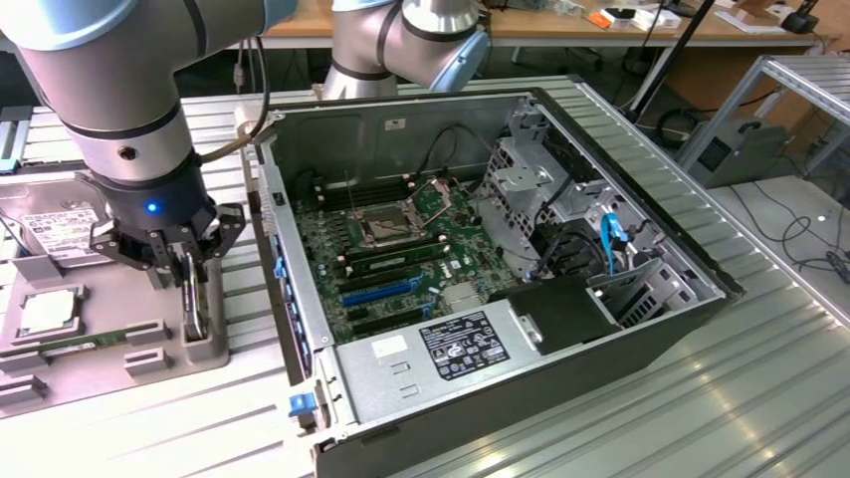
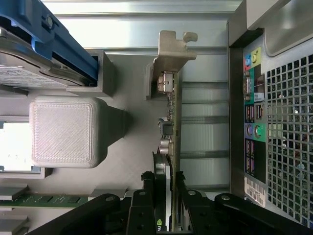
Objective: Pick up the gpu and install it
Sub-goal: 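Pick up the gpu and move the gpu toward the slot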
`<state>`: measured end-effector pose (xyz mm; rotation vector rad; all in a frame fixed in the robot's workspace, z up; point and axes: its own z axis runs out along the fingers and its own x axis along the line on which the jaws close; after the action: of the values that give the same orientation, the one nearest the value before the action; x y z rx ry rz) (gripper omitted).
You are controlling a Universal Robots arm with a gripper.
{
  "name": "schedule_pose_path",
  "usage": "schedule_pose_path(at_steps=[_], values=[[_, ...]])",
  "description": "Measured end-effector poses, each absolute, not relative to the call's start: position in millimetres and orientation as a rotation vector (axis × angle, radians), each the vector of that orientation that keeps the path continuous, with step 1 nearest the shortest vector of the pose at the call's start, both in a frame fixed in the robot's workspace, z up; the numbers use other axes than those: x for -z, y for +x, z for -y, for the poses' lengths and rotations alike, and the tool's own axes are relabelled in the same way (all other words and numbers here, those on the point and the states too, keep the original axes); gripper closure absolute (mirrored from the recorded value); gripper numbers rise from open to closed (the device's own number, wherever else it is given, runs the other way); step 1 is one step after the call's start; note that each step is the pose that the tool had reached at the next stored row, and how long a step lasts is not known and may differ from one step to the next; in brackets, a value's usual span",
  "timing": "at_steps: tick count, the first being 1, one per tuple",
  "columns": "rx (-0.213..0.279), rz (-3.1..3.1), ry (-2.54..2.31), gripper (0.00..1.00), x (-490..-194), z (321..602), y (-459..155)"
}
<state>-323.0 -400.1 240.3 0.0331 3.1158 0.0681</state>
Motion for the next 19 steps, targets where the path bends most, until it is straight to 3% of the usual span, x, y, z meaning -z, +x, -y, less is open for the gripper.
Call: schedule_pose_path(at_steps=[19], values=[[-0.068,-3.116,0.033,0.73,-250.8,400.1,-323.0]])
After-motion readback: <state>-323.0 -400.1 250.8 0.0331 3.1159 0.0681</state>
